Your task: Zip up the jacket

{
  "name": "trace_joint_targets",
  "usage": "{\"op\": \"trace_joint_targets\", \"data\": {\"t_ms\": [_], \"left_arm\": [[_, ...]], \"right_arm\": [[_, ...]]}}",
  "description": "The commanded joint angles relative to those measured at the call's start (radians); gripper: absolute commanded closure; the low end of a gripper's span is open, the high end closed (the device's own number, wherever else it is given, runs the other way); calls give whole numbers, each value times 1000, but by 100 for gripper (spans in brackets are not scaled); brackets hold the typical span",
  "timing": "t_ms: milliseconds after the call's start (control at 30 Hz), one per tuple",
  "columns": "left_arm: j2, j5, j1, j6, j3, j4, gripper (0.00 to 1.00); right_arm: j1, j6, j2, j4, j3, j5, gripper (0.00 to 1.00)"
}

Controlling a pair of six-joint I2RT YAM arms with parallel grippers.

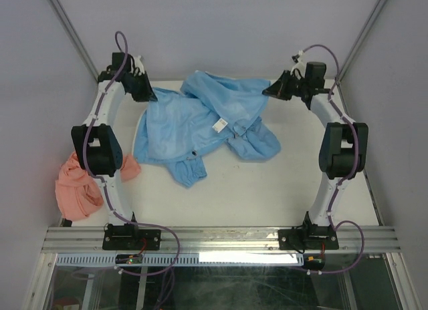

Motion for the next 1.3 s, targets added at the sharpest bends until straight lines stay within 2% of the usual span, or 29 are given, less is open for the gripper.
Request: {"op": "trace_joint_targets", "data": {"t_ms": [0,67,133,200,267,367,467,567,700,833,933,1067,1167,1267], "left_arm": [[-23,-164,1,-28,361,-87,100],[-17,-194,3,-37,505,-127,100],[-33,-209,1,-43,586,-140,100],[-75,-224,-9,-48,584,-136,100],[-125,-252,-39,-34,533,-135,100],[-196,-291,-105,-28,390,-131,100],[-268,-294,-195,-49,237,-109,98],[-350,-243,-277,-91,28,-46,96],[-485,-188,-376,-164,-341,106,89],[-584,-140,-499,-250,-625,250,83],[-639,-91,-584,-311,-780,348,76],[-685,-61,-707,-371,-898,425,57],[-733,-11,-724,-384,-945,439,43],[-813,-65,-719,-354,-924,405,32]], "right_arm": [[-35,-146,-74,-218,307,228,100],[-36,-183,-75,-296,466,319,100],[-35,-210,-85,-337,595,372,100],[-27,-237,-140,-324,639,406,100],[-3,-285,-214,-305,605,398,100],[58,-368,-346,-285,453,377,100],[132,-424,-481,-265,216,369,100],[213,-450,-605,-256,2,344,100],[325,-432,-736,-264,-266,280,100],[416,-342,-801,-202,-534,230,93],[446,-289,-806,-195,-651,217,80],[456,-263,-821,-277,-702,197,62],[454,-233,-898,-312,-702,248,42],[450,-224,-961,-345,-659,321,21]]}}
